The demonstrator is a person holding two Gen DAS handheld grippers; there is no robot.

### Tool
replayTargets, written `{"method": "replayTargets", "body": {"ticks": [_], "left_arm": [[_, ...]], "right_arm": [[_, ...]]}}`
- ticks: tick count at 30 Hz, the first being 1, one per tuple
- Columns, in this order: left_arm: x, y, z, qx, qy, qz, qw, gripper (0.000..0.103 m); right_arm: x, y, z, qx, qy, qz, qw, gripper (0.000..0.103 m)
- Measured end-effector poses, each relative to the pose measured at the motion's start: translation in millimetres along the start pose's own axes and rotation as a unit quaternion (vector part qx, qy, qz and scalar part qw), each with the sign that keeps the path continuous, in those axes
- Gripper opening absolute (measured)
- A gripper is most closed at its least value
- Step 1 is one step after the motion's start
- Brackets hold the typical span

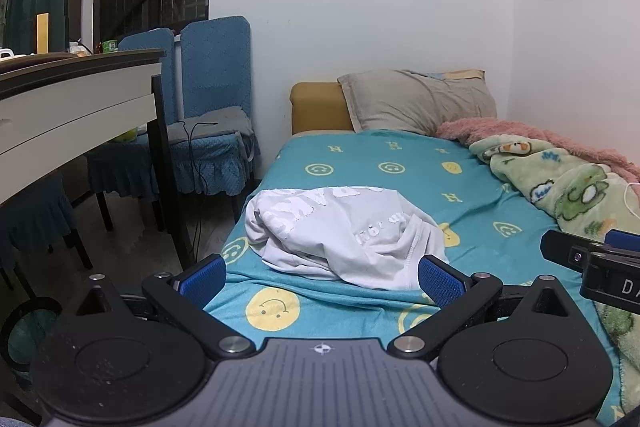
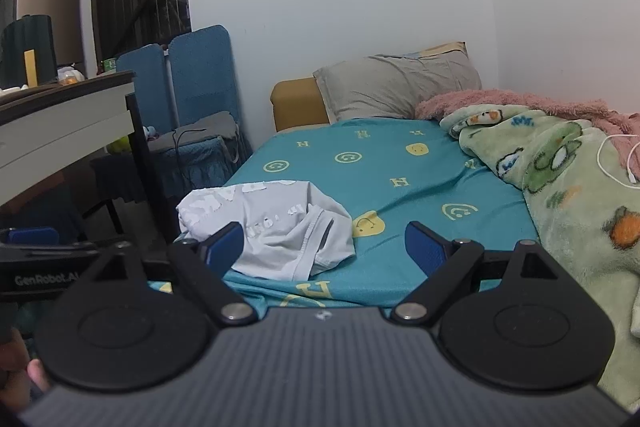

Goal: Fold clothes
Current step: 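Approach the crumpled white T-shirt with both grippers open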

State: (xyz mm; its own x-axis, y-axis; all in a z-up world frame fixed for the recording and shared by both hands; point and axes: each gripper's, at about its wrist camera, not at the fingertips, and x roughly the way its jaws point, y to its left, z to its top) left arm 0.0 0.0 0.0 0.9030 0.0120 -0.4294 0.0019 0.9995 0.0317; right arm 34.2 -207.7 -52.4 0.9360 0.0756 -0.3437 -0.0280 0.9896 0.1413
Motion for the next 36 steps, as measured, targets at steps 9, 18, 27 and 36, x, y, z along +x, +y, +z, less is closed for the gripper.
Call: {"method": "replayTargets", "body": {"ticks": [9,18,27,36], "left_arm": [[2,4,4,-0.001,0.003,0.0,1.0,0.103],[-1,-3,1,0.007,-0.002,0.002,1.0,0.103],[1,-2,0,0.005,-0.001,0.0,1.0,0.103],[2,2,2,0.001,-0.001,0.004,1.0,0.103]], "right_arm": [[-2,-3,0,0.0,-0.006,0.007,1.0,0.089],[0,-1,-1,-0.002,-0.005,-0.001,1.0,0.089],[1,-2,0,0.002,-0.001,-0.007,1.0,0.089],[9,1,3,-0.001,0.008,-0.035,0.999,0.089]]}}
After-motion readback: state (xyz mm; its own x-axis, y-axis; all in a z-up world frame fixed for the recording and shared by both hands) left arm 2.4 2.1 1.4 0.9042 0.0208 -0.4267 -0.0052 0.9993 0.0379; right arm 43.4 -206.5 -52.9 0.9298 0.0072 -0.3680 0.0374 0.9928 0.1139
